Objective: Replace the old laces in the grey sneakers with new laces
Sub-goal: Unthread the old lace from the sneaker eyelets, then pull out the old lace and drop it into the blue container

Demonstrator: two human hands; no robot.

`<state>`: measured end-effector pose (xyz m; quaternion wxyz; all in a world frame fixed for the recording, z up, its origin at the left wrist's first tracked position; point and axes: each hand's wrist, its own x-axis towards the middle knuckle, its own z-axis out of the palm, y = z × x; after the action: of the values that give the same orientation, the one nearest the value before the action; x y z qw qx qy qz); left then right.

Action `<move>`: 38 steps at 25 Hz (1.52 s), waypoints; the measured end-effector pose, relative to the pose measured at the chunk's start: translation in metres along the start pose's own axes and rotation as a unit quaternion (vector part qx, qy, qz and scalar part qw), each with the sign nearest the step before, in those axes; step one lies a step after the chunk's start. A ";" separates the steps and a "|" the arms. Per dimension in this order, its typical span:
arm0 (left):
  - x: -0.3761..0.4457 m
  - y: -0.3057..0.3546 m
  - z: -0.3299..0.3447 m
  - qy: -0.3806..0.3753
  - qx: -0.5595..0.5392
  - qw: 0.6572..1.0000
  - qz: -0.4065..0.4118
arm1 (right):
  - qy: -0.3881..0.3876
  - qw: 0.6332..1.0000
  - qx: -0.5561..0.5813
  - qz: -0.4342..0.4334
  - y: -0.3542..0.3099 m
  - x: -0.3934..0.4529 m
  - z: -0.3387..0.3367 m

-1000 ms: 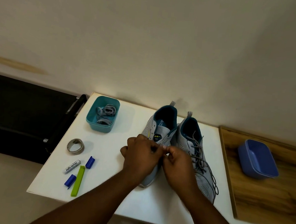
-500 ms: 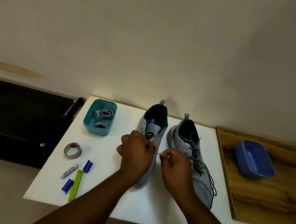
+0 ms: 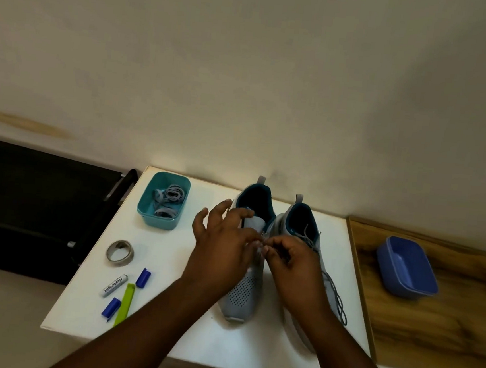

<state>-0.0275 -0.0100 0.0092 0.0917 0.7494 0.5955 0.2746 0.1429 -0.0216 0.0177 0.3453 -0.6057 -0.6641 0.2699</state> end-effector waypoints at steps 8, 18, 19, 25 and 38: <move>0.031 0.056 -0.095 -0.097 -0.317 0.944 -0.009 | 0.007 0.996 0.058 -0.070 -0.091 0.014 -0.077; 0.098 0.143 -0.306 0.139 -0.205 0.966 0.072 | 0.001 0.982 -0.121 -0.142 -0.252 0.051 -0.197; 0.102 0.147 -0.318 0.143 -0.238 0.959 0.061 | 0.002 0.980 -0.141 -0.140 -0.249 0.051 -0.194; 0.105 0.155 -0.369 0.295 -0.404 0.864 0.055 | -0.105 0.990 -0.090 0.010 -0.214 0.041 -0.179; 0.043 0.102 -0.318 -0.051 -0.243 0.963 -0.109 | 0.084 0.977 -0.107 -0.166 -0.389 0.052 -0.308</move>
<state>-0.1015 -0.0576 0.3345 0.3307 0.6482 0.5836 0.3605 0.1426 -0.0358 0.5164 0.3731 -0.5413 -0.7488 0.0846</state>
